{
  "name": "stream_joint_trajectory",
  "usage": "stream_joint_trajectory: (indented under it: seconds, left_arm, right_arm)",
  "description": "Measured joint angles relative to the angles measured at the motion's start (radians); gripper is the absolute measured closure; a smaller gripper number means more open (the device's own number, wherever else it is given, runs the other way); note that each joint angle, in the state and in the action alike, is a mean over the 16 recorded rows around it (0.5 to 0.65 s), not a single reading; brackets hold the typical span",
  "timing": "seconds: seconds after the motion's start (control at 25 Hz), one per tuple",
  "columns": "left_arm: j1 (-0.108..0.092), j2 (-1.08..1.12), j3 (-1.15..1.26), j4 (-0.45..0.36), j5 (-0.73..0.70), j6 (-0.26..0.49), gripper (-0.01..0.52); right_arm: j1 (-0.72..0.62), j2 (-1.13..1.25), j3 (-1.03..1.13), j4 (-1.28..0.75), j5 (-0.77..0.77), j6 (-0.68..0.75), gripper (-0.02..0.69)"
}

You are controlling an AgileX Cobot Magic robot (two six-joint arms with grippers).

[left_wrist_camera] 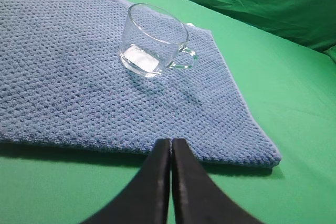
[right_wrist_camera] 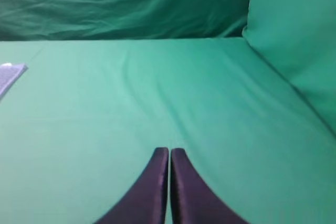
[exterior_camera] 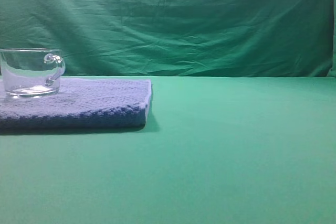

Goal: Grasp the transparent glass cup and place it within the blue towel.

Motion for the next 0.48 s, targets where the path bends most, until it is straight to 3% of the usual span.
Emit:
stream_joint_trajectory:
  seconds: [0.48]
  left_arm:
    - [0.0, 0.0, 0.0, 0.0, 0.0, 0.0, 0.514]
  right_arm:
    - [0.0, -0.011, 0.101, -0.002, -0.037, -0.006, 0.665]
